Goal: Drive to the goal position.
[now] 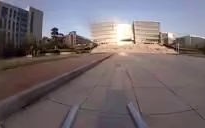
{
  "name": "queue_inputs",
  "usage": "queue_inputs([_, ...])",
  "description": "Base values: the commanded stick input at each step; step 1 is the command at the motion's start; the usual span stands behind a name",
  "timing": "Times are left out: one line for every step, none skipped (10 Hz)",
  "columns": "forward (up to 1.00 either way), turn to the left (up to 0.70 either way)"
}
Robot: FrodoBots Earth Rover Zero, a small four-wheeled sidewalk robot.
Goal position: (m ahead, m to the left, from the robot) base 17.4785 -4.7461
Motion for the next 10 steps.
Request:
queue_inputs([0.7, 0.0])
queue_inputs([0.7, 0.0])
queue_inputs([0.7, 0.0])
queue_inputs([0.7, 0.0])
queue_inputs([0.7, 0.0])
queue_inputs([0.7, 0.0])
queue_inputs([0.7, 0.0])
queue_inputs([0.7, 0.0])
queue_inputs([0.7, 0.0])
queue_inputs([0.7, 0.0])
